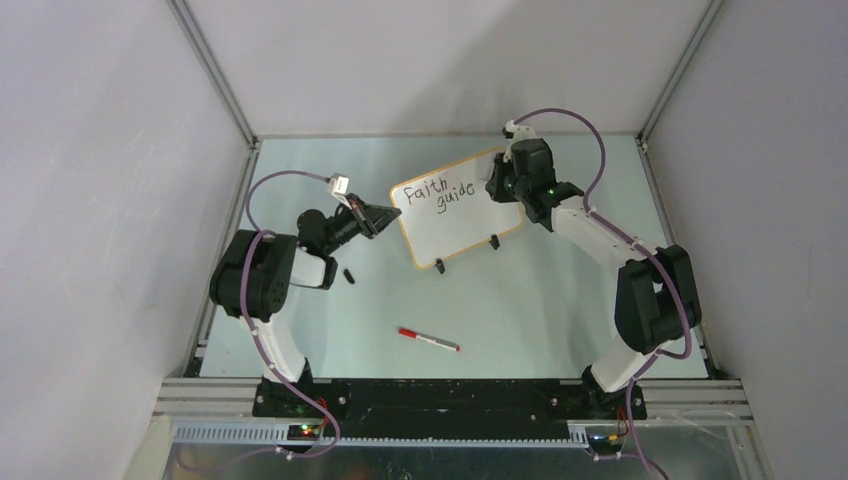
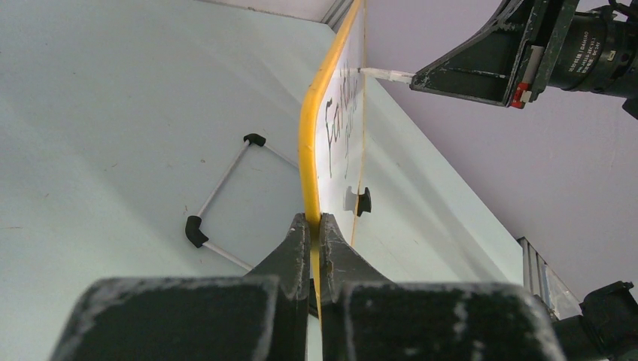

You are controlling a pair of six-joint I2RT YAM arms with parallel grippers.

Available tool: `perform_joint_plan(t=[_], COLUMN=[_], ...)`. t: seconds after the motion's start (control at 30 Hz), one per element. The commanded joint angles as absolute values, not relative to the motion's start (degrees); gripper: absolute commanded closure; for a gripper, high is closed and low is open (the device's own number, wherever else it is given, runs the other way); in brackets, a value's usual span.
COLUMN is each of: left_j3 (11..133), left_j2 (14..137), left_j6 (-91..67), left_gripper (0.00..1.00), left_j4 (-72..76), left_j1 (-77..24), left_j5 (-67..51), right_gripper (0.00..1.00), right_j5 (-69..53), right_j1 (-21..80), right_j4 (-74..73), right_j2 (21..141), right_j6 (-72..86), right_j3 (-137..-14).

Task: Write a sentence on the whiteboard

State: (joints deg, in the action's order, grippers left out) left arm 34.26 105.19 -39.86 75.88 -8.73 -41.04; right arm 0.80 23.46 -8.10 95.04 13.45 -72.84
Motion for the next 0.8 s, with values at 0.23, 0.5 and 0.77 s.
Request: perform_joint_plan(t=[0.23,0.5,0.77], left_j3=[34.47,34.58,34.55], left_j2=[104.5,104.57,104.5], left_j6=[-36.39,-36.22,-36.21], left_gripper=[1.0,1.0,1.0], left_j4=[75.65,75.44,75.34], left_j1=[-8.9,-8.89,-8.88], left_j5=[-40.96,-40.96,-40.96], right_gripper=[1.0,1.0,1.0], right_j5=[-1.72,-3.3,-3.87], right_j1=[23.12,23.13,23.28], right_j4=[-7.02,-7.38,-8.3], right_j2=[95.72,95.74,95.8], right_j6=[13.24,13.05,12.61], right_j3=[-75.37,-75.4,-75.38])
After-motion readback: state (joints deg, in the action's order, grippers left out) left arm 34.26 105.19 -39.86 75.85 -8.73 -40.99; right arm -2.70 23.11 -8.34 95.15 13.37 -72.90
